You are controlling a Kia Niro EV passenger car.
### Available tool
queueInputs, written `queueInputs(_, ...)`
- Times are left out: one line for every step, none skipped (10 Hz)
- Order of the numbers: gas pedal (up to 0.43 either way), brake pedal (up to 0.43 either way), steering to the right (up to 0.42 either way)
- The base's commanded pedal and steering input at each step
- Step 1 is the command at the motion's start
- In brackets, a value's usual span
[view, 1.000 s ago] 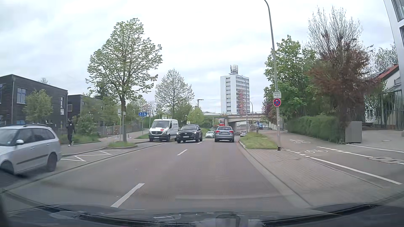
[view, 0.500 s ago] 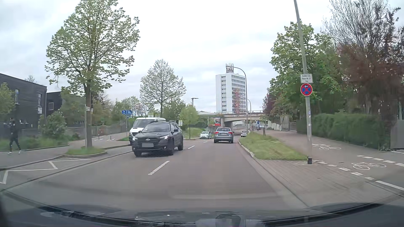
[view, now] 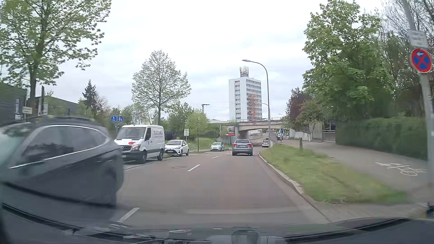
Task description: Follow the waypoints while adhering to traffic rules and regulations
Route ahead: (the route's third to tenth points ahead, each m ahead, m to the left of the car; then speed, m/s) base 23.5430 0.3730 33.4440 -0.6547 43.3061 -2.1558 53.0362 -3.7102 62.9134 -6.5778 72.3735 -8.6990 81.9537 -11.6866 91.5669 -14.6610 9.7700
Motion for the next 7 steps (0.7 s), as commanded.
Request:
queueInputs(0.047,0.000,0.014)
queueInputs(0.047,0.000,0.014)
queueInputs(0.047,0.000,0.016)
queueInputs(0.047,0.000,0.017)
queueInputs(0.047,0.000,0.018)
queueInputs(0.047,0.000,0.019)
queueInputs(0.047,0.000,0.019)
